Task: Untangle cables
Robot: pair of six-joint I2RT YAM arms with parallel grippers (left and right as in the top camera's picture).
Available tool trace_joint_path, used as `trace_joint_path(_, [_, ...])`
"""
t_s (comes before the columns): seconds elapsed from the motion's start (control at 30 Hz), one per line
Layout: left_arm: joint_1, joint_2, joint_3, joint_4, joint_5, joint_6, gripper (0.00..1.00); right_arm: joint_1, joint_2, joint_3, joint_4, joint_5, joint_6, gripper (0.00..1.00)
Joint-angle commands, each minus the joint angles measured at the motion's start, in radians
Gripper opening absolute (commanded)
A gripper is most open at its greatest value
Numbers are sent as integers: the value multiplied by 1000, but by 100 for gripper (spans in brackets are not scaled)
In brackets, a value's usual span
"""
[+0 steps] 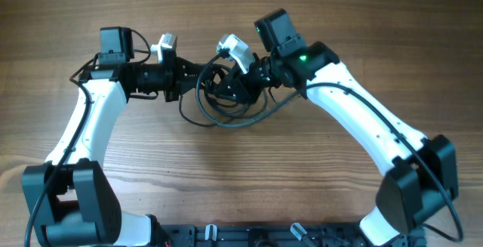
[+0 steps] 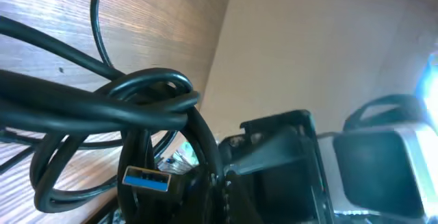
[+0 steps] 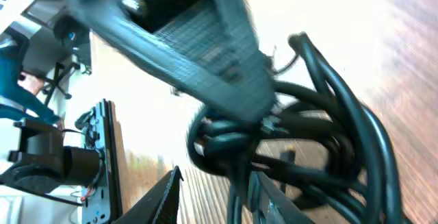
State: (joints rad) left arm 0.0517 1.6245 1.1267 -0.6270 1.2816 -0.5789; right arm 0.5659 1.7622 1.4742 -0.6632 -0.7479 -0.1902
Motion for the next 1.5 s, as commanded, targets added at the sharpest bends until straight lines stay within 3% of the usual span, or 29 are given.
trace_joint_path(0.0, [-3, -22, 16, 1, 104, -14, 4, 19, -15, 1, 10, 15, -51, 35])
trace_joint_path(0.23, [-3, -22, 16, 1, 180, -17, 4, 50, -14, 1, 9, 213, -73, 33])
trace_joint_path(0.47, [-3, -22, 16, 2, 196, -17, 4, 50, -2, 1, 7, 231, -125, 33])
trace_joint_path(0.67, [-3, -22, 16, 1, 196, -18, 4, 50, 0, 1, 0, 231, -113, 4])
trace_joint_path(0.83, [-3, -22, 16, 3, 181, -16, 4, 39, -16, 1, 10, 231, 23, 4])
trace_joint_path(1.0, [-3, -22, 16, 5, 22, -17, 4, -23, -93, 1, -19, 222, 211, 4])
trace_joint_path(1.1, [14, -22, 16, 5, -79, -17, 4, -72, -131, 1, -126, 140, 214, 4])
trace_joint_path(1.33, [56, -22, 16, -9, -295, -17, 4, -102, -139, 1, -385, -102, -62, 4])
trace_joint_path(1.47, [55, -22, 16, -109, -559, 1, 4, -108, -155, 23, -394, -145, -79, 4])
